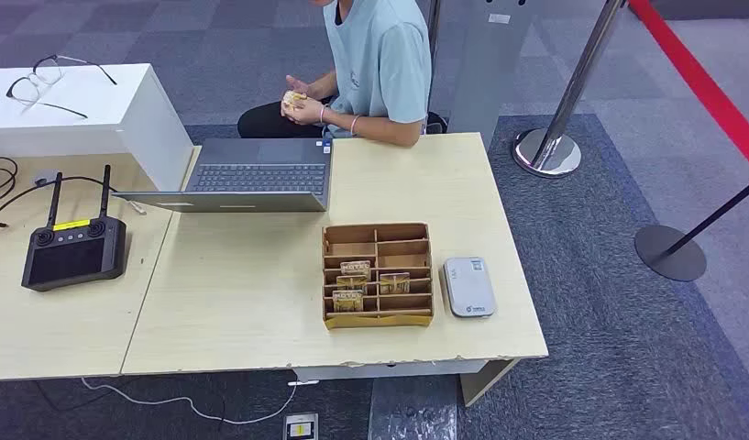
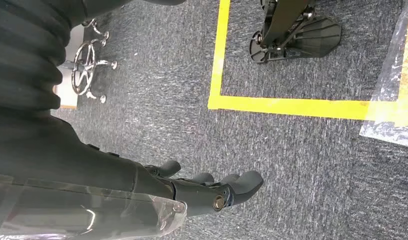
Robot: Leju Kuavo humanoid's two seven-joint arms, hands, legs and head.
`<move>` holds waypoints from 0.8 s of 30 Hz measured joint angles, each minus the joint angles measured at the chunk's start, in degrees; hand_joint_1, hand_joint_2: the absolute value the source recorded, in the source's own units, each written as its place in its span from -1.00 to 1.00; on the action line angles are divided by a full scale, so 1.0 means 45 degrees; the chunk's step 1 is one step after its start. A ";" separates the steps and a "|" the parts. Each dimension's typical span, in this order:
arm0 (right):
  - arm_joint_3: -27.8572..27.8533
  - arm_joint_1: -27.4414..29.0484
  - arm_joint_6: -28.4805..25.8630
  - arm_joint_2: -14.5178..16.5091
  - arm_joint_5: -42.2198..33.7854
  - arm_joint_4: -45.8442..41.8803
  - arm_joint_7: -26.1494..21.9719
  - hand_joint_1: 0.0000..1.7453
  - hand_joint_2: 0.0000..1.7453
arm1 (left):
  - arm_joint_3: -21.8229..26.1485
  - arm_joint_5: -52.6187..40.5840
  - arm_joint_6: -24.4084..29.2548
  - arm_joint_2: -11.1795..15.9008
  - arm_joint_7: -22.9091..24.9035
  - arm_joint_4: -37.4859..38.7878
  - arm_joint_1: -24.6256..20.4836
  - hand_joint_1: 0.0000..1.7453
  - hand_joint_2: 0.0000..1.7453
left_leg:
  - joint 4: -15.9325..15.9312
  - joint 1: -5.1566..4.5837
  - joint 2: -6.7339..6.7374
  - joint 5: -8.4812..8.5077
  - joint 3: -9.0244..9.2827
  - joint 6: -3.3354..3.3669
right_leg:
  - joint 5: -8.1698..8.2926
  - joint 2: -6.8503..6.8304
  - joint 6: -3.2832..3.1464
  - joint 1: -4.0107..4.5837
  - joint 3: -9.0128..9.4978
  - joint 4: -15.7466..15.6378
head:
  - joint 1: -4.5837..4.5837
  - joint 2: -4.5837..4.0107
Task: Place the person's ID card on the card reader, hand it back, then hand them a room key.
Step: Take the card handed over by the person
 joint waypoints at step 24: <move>0.0256 0.0000 -0.0028 0.0263 -0.0113 0.0010 0.0048 -1.00 1.00 | -0.0154 -0.0453 0.0002 -0.0030 0.0295 -0.0004 -0.0006 -1.00 1.00 | 0.0001 0.0000 0.0001 0.0000 0.0001 0.0000 | 0.0000 0.0000 0.0000 0.0000 0.0000 0.0000 | 0.0001 0.0000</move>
